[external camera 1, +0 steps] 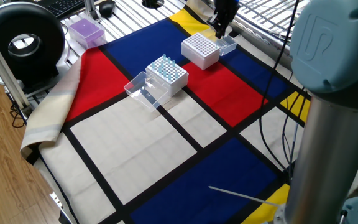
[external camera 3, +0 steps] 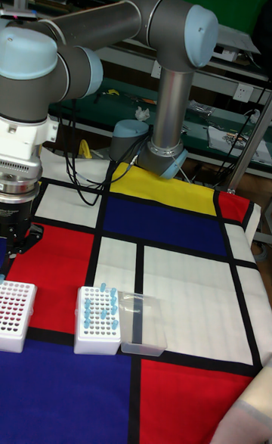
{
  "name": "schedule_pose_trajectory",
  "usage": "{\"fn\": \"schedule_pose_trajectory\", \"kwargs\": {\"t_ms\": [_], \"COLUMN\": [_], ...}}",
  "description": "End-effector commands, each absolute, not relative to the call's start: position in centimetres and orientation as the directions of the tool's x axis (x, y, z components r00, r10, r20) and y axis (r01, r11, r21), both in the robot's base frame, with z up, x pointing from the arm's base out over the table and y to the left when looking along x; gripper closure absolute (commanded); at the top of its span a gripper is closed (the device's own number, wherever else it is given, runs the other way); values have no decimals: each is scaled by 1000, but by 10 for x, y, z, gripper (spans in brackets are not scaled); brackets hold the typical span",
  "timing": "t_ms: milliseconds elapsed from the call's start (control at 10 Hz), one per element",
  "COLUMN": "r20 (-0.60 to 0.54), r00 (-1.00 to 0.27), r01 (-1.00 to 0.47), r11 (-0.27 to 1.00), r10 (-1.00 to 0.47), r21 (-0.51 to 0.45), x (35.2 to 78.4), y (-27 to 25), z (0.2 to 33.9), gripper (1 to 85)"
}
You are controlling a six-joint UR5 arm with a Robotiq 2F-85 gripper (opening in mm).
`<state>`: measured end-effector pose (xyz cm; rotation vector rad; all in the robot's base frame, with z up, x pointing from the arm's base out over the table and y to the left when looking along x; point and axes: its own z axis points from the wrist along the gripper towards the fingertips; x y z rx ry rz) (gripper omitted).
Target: Transfer all medium pipette tips from one holder to another
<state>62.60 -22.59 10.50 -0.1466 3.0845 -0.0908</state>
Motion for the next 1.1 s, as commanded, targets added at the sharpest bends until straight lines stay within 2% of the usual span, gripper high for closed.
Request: {"fn": "schedule_pose_trajectory", "kwargs": {"t_ms": [0,500,1000], "r20": [-57,-79,-75], "r00": [-995,-997,-988], "r01": [-84,11,137], "r11": [995,1000,990], "r10": [-86,10,135], "r21": [-45,-4,-35], "x": [628,637,642], "y": [-224,-202,-162], "z": [105,99,97], "gripper": [607,603,617]}}
